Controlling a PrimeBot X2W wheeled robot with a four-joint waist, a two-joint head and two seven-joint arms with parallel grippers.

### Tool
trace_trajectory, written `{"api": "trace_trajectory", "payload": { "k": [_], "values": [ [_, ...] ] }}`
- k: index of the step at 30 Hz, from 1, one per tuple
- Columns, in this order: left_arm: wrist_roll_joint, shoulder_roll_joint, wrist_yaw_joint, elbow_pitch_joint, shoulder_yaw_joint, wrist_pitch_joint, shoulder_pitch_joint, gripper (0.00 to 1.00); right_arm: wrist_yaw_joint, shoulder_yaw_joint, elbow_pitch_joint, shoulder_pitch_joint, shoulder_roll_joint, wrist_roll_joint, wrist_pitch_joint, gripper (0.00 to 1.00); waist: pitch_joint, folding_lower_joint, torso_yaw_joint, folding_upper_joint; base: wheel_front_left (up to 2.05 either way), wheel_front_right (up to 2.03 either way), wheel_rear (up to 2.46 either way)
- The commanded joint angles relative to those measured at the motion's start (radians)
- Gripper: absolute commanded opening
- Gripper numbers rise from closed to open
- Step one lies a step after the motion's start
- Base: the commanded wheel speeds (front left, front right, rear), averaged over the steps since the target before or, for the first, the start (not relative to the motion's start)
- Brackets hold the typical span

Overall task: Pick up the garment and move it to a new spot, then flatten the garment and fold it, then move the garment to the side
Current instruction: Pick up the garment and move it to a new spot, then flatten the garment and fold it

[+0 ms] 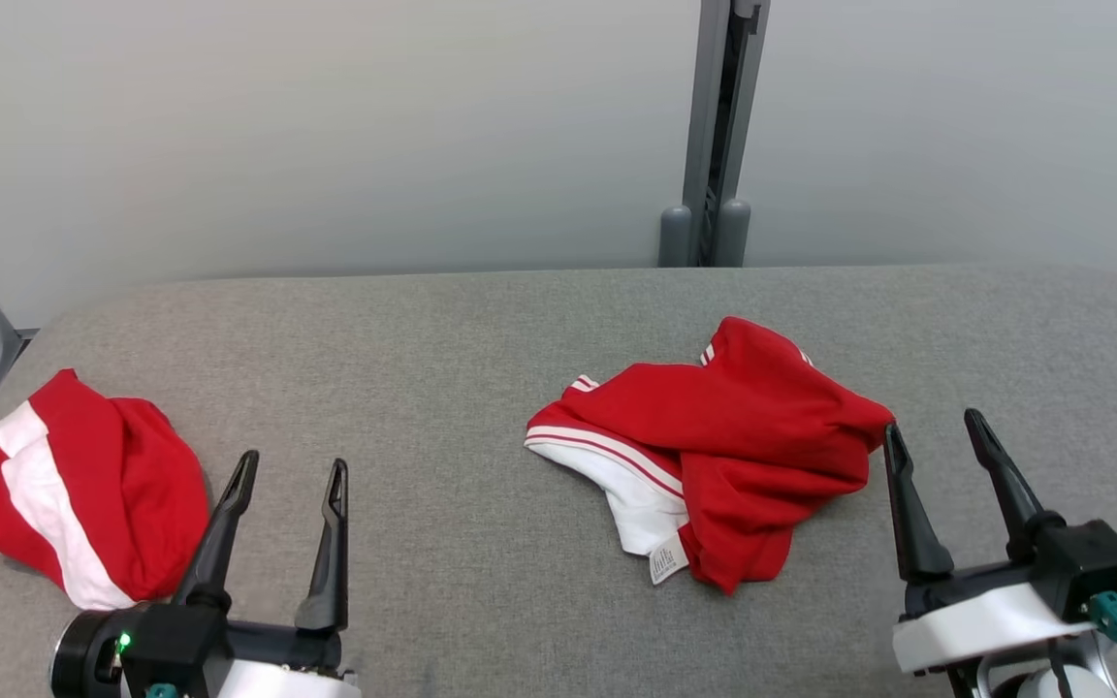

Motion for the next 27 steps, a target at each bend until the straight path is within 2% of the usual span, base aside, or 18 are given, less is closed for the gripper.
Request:
{"api": "trace_trajectory", "payload": {
  "k": [1, 7, 27],
  "values": [
    [0.024, -0.019, 0.006, -0.020, 0.023, -0.004, 0.023, 1.00, 0.000, 0.003, -0.007, 0.024, -0.006, 0.013, -0.002, 1.00, -0.011, 0.0000, 0.009, -0.0001, 0.00, 0.00, 0.00],
    [0.066, -0.080, -0.005, -0.045, 0.075, -0.004, 0.078, 1.00, 0.000, 0.018, -0.006, 0.055, -0.006, 0.026, -0.002, 1.00, -0.022, 0.0000, 0.014, -0.0001, 0.00, 0.00, 0.00],
    [0.107, -0.122, -0.063, -0.023, 0.125, -0.004, 0.078, 1.00, 0.000, 0.024, 0.006, 0.039, -0.006, 0.032, -0.002, 1.00, -0.012, 0.0000, 0.013, -0.0001, 0.00, 0.00, 0.00]
  ]
}}
